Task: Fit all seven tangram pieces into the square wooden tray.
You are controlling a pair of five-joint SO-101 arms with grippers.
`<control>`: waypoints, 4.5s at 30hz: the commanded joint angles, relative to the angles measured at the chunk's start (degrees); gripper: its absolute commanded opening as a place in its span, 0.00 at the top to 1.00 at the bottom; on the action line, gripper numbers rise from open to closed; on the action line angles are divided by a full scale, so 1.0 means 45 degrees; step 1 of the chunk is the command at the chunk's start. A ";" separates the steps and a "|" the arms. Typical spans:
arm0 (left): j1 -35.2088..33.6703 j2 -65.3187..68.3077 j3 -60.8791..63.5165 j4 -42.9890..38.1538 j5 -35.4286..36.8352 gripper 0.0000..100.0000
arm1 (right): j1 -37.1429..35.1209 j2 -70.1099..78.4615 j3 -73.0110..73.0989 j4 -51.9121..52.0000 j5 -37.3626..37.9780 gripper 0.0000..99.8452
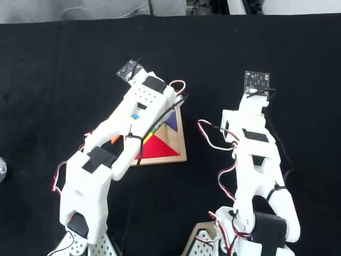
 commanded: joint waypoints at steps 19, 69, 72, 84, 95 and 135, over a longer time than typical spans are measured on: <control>-0.4112 -0.4024 -0.2667 0.7717 -1.1819 0.72 | -0.1348 -0.0068 -0.0908 0.1563 0.0938 0.99; -0.9211 -0.7580 1.1106 -0.4962 -1.3851 0.72 | -0.7209 0.3761 -0.4894 0.5118 0.2188 0.99; -0.9211 -0.7600 1.1263 -0.4962 -1.3851 0.72 | -0.7385 0.3761 -0.4620 0.4747 0.2227 0.99; -0.9192 -0.7619 1.1438 -0.4962 -1.3851 0.72 | -0.7404 0.3761 -0.4190 0.4142 0.2247 0.99; -0.9192 -0.7678 1.1556 -0.4962 -1.3832 0.72 | -0.7326 0.3780 -0.4171 0.4317 0.2168 0.99; -0.5871 -1.2444 1.2747 -0.2657 -1.2171 0.72 | -0.5099 -0.1534 0.0244 0.1915 0.1465 0.99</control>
